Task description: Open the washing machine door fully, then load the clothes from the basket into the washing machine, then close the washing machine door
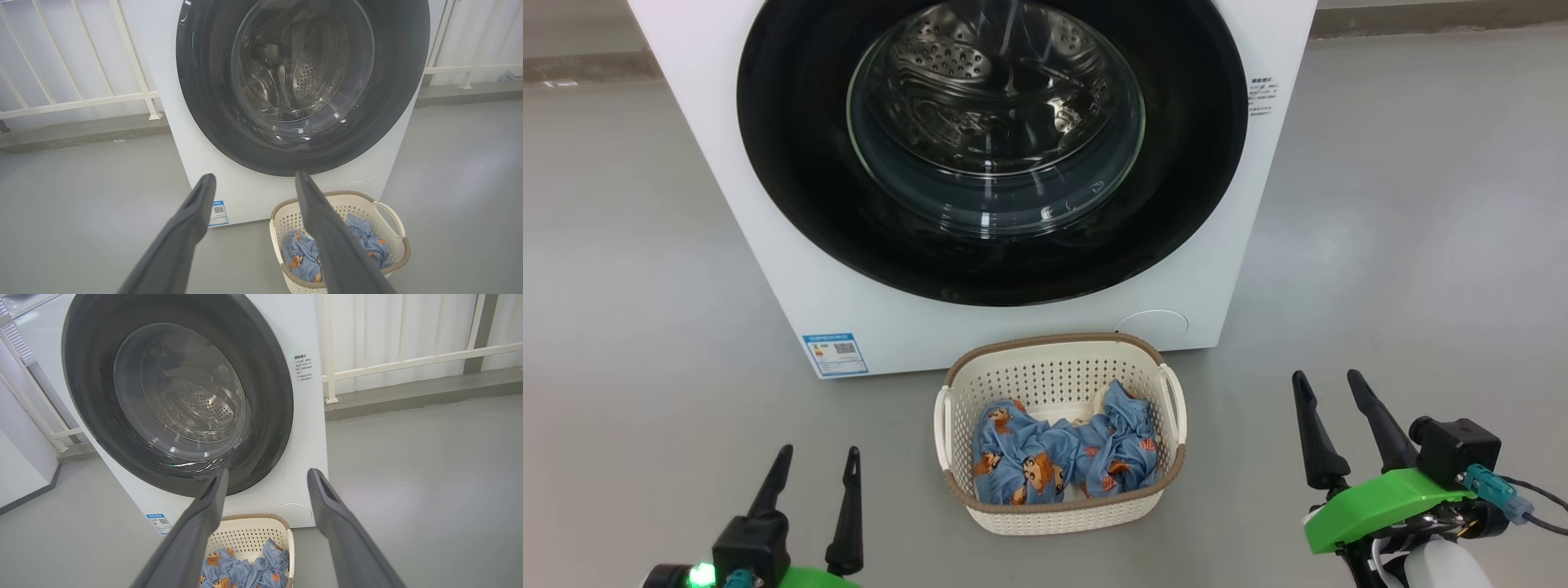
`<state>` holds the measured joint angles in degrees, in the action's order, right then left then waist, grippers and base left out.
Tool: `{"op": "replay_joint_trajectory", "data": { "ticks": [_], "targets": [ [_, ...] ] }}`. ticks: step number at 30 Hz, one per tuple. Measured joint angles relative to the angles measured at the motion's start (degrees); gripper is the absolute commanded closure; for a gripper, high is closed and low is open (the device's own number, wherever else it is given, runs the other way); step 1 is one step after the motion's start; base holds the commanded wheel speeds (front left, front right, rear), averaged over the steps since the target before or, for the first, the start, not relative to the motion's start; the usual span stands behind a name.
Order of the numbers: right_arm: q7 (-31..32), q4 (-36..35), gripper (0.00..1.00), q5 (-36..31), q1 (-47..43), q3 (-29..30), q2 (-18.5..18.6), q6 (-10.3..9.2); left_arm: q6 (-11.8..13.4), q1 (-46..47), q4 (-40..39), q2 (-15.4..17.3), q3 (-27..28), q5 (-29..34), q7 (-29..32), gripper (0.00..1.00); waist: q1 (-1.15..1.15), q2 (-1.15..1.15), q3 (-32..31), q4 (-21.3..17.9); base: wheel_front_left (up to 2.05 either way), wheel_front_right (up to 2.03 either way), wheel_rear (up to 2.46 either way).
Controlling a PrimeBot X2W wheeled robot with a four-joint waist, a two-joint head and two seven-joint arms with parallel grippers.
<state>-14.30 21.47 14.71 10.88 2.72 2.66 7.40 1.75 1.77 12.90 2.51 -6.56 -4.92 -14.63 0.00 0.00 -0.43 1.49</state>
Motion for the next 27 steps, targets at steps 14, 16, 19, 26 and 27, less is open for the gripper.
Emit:
{"op": "replay_joint_trajectory", "data": {
  "ticks": [14, 16, 19, 26, 27],
  "targets": [
    [0.0, 0.9, 0.0, 0.0, 0.0, -0.1, 0.0, 0.0, -0.6, 0.0, 0.1, 0.0, -0.1, 0.1, 0.0, 0.0, 0.0, 0.0, 0.2, 0.1, 0.0, 0.0, 0.0],
    [0.0, 1.0, 0.0, 0.0, 0.0, -0.1, 0.0, 0.0, -0.6, 0.0, 0.1, 0.0, 0.0, 0.1, 0.0, 0.0, 0.0, 0.0, 0.2, 0.1, 0.0, 0.0, 0.0],
    [0.0, 1.1, 0.0, 0.0, 0.0, -0.1, 0.0, 0.0, -0.6, 0.0, 0.1, 0.0, 0.0, 0.0, 0.0, 0.0, 0.0, 0.0, 0.2, 0.1, 0.0, 0.0, 0.0],
    [0.0, 1.2, 0.0, 0.0, 0.0, -0.1, 0.0, 0.0, -0.6, 0.0, 0.6, 0.0, -0.1, -0.3, 0.0, 0.0, 0.0, 0.0, 0.3, 0.1, 0.12, 0.12, -0.25],
    [0.0, 1.2, 0.0, 0.0, 0.0, -0.1, 0.0, 0.0, -0.6, 0.0, 0.8, 0.0, -0.1, -0.3, 0.0, 0.0, 0.0, 0.0, 0.3, 0.1, 0.41, 0.41, -0.82]
  ]
}}
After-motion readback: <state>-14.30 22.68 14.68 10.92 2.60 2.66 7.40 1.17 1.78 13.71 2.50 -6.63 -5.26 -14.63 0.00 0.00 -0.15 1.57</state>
